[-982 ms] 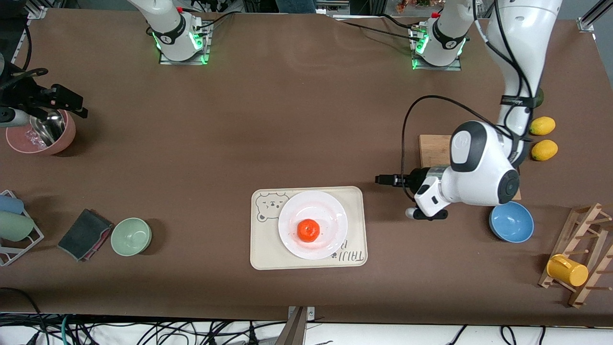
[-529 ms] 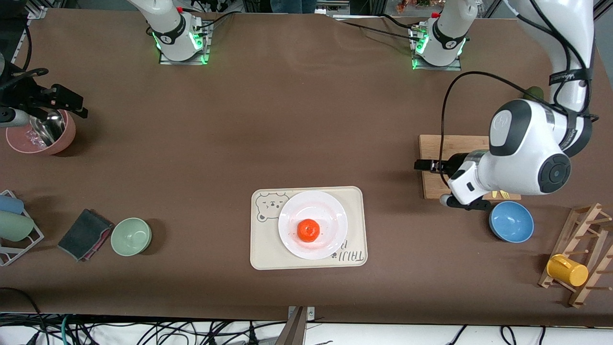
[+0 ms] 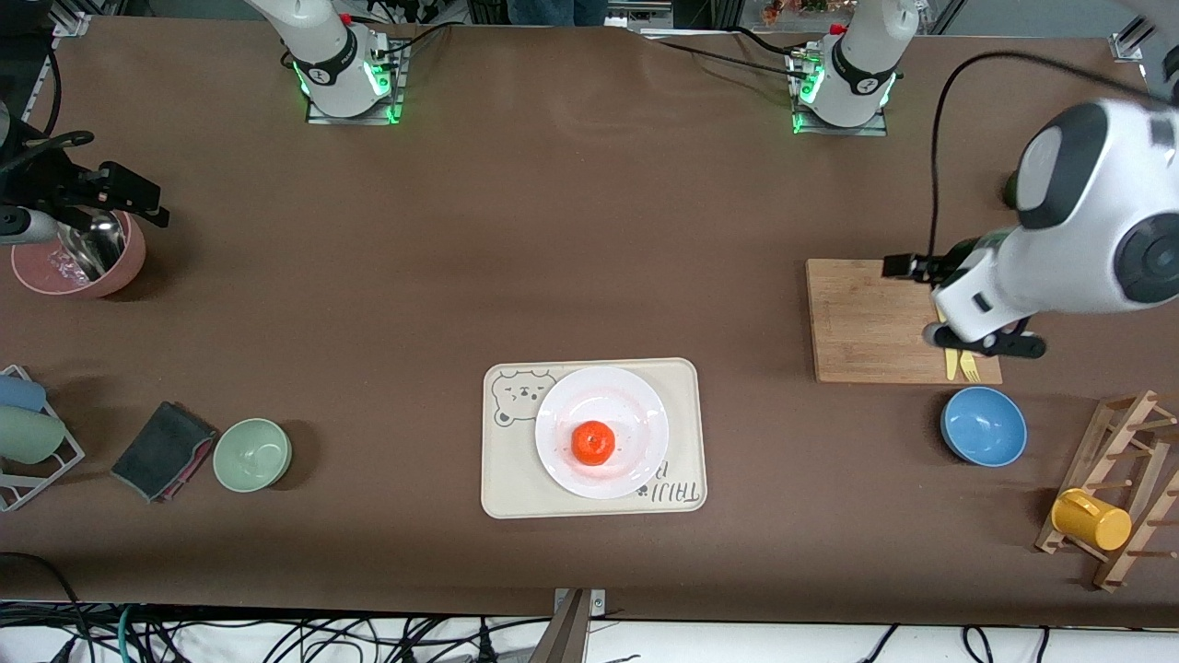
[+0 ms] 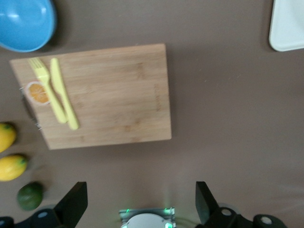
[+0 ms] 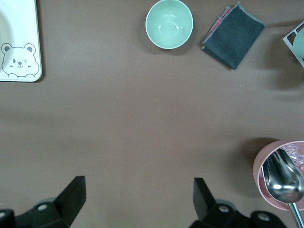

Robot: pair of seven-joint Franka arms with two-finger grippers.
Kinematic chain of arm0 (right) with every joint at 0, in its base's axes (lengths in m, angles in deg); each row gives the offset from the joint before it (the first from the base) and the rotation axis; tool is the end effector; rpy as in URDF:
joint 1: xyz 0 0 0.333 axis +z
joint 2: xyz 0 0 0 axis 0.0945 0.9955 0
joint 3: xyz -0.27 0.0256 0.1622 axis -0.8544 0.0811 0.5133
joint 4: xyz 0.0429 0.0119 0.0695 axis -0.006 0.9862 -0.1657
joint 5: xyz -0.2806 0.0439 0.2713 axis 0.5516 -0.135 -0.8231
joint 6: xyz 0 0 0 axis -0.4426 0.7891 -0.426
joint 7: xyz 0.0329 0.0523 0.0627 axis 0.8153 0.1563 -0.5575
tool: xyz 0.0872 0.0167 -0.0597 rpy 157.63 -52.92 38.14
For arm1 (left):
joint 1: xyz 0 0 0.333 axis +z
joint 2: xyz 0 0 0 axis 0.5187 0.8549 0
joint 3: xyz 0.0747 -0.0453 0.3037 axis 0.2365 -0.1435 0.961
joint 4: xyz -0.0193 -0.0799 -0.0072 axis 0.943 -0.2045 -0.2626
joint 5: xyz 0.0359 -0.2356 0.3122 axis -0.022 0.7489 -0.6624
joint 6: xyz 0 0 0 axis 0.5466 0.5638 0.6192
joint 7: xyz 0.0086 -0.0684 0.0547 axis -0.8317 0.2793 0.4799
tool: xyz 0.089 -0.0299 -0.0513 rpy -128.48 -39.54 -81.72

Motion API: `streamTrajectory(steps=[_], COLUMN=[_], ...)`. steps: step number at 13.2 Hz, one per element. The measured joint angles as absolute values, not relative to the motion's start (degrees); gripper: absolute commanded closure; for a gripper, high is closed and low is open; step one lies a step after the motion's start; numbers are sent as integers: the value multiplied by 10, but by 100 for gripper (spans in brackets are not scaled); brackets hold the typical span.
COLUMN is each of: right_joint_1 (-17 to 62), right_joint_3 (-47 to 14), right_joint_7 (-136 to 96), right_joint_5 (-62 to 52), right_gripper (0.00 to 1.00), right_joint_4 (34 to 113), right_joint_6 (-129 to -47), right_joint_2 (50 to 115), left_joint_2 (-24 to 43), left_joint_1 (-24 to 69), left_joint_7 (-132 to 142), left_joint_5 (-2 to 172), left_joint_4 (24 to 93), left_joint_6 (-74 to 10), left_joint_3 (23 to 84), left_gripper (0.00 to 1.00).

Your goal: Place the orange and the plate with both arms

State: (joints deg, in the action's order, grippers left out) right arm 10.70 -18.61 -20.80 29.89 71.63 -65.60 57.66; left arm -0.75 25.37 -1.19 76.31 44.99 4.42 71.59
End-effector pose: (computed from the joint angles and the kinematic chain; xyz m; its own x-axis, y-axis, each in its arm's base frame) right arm 0.5478 -0.0188 0.5864 0.9972 0.0644 -0.0376 0.0630 -0.9973 -0.0378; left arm 0.5955 -0.0621 0.4866 0.9265 -0.0932 -0.3647 -0.1002 -0.9950 -0.0002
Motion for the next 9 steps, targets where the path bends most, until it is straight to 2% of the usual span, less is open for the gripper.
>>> streamTrajectory(steps=[5, 9], right_joint_1=[107, 107], right_joint_3=[-186, -174], right_joint_7=[-208, -208], right_joint_5=[302, 307], right_gripper=[0, 0], right_joint_4=[716, 716], right_joint_6=[-656, -656], right_joint_2=[577, 577], left_joint_2=[-53, -91], left_joint_1=[295, 310], left_joint_7=[-149, -141], left_joint_5=[739, 739], left_joint_4=[441, 427], left_joint_6=[52, 51], left_joint_3=[718, 718], left_gripper=[0, 0])
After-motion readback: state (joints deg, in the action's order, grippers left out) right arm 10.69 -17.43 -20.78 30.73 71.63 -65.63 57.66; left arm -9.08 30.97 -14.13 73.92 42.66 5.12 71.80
